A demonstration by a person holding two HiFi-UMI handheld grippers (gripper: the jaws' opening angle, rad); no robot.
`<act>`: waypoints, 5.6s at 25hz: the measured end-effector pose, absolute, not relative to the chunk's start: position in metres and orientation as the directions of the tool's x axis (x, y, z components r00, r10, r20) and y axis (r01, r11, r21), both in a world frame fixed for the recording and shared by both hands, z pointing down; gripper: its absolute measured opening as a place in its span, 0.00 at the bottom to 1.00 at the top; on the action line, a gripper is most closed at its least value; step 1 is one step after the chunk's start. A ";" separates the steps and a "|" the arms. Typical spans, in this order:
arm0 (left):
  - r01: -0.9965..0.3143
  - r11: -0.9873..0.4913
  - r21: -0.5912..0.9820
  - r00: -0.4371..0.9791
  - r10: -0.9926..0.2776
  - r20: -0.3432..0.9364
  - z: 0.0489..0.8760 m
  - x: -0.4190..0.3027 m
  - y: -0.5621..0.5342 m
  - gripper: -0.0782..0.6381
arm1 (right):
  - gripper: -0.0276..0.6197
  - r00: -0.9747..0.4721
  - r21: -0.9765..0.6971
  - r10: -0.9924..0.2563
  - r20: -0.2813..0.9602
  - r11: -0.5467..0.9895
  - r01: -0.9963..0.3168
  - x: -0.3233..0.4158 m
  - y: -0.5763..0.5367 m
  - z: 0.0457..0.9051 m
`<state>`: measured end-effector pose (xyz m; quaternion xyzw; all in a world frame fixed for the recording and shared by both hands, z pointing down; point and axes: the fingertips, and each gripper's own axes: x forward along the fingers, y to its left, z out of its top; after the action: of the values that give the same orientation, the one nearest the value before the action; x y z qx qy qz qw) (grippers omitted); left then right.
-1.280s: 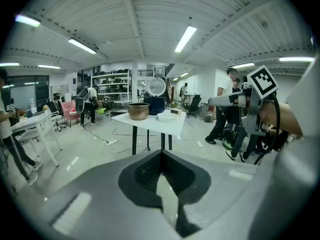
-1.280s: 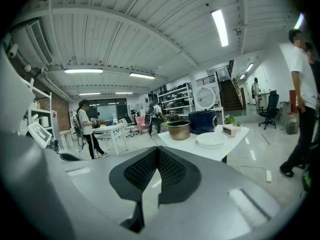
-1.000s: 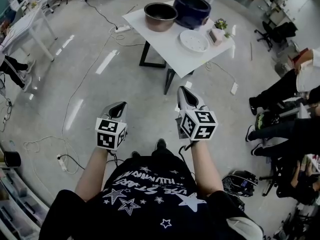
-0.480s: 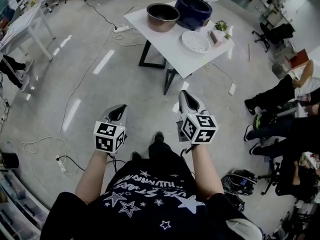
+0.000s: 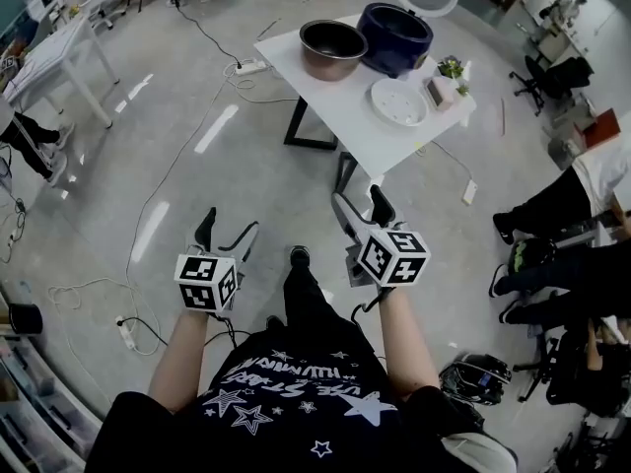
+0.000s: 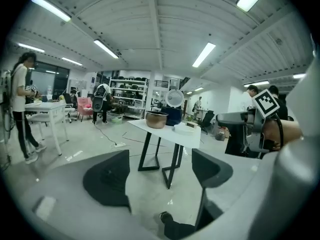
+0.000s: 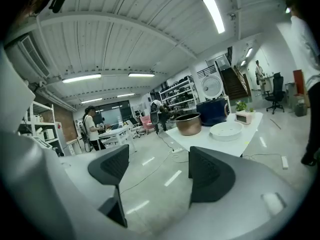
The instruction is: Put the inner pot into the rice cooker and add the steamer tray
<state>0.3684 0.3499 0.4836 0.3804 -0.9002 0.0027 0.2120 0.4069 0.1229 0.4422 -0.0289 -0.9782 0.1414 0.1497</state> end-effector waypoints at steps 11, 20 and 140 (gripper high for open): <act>-0.681 0.716 0.154 -0.605 -0.669 0.432 0.492 0.241 0.298 0.66 | 0.67 -0.946 -0.364 0.099 0.310 0.931 -0.022 0.275 0.054 0.463; -0.696 0.697 0.172 -0.572 -0.683 0.454 0.487 0.125 0.219 0.66 | 0.66 -0.932 -0.417 0.113 0.346 0.908 -0.045 0.160 -0.019 0.474; -0.949 -0.078 0.304 0.219 -0.858 0.465 0.377 -0.239 -0.053 0.19 | 0.18 -0.666 -0.145 -0.605 0.436 0.683 -0.716 -0.061 -0.115 0.329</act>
<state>-0.2385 -0.0533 0.3772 0.7295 -0.6193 0.0824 0.2784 -0.0608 -0.1146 0.3288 0.3671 -0.8997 0.1537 0.1794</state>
